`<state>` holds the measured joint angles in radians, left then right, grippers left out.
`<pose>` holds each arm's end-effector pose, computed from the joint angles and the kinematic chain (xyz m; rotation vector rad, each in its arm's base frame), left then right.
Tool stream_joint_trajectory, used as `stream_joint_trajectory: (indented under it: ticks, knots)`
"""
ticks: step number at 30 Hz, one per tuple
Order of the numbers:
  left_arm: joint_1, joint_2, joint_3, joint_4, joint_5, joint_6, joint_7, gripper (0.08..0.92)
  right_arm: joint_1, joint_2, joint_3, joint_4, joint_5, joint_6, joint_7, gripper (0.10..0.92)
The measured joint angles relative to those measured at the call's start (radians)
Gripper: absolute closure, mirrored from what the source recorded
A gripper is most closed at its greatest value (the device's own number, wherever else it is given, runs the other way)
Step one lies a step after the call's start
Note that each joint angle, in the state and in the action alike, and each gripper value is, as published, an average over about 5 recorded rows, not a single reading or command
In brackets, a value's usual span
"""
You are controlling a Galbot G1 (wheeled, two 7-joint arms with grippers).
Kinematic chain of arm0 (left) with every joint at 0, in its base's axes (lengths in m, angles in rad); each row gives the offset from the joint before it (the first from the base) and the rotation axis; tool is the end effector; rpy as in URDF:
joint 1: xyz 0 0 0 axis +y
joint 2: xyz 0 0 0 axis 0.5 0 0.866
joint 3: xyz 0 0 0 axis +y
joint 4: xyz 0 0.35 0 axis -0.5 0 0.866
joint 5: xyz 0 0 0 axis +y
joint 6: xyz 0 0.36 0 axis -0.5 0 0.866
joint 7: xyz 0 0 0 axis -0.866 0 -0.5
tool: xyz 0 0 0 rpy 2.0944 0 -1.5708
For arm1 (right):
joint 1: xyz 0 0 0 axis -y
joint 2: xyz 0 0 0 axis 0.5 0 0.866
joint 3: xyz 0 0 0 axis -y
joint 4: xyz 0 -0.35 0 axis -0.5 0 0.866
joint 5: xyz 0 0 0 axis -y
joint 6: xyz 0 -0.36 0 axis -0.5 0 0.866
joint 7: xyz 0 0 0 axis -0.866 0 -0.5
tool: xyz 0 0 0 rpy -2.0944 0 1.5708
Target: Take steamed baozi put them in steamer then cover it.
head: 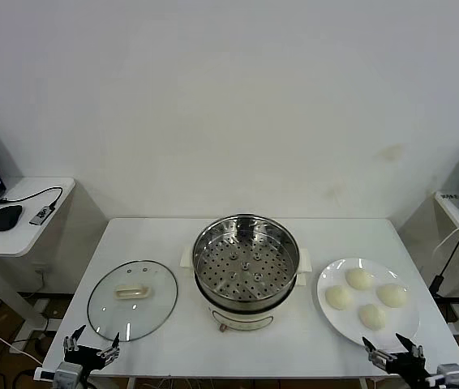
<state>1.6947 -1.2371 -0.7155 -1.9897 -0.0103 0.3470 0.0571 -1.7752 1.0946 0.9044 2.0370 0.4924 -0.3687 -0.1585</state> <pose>0.1539 0.1259 -0.3318 0.0076 -2.5542 -0.4729 0.1480 -0.1925 -0.2826 0.0720 -2.6208 0.0690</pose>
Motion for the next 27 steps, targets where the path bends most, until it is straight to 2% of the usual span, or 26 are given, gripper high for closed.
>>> stream_joint_trajectory:
  ticks: [6,13,20,27]
  knots:
    - [0.004,-0.011,0.003,-0.014,0.009,0.001,0.002,0.177,0.05,-0.078,0.025,0.001,-0.036,-0.03,-0.031,0.203]
    - [0.014,-0.022,0.001,-0.036,0.017,0.001,0.005,0.177,0.152,-0.267,0.027,-0.042,-0.119,-0.072,-0.146,0.203]
    - [0.012,-0.03,-0.009,-0.058,0.021,0.002,0.01,0.177,0.346,-0.468,-0.069,-0.154,-0.264,-0.073,-0.379,0.203]
    - [0.021,-0.035,-0.016,-0.078,0.023,0.002,0.013,0.177,0.678,-0.608,-0.333,-0.314,-0.43,0.018,-0.645,0.203]
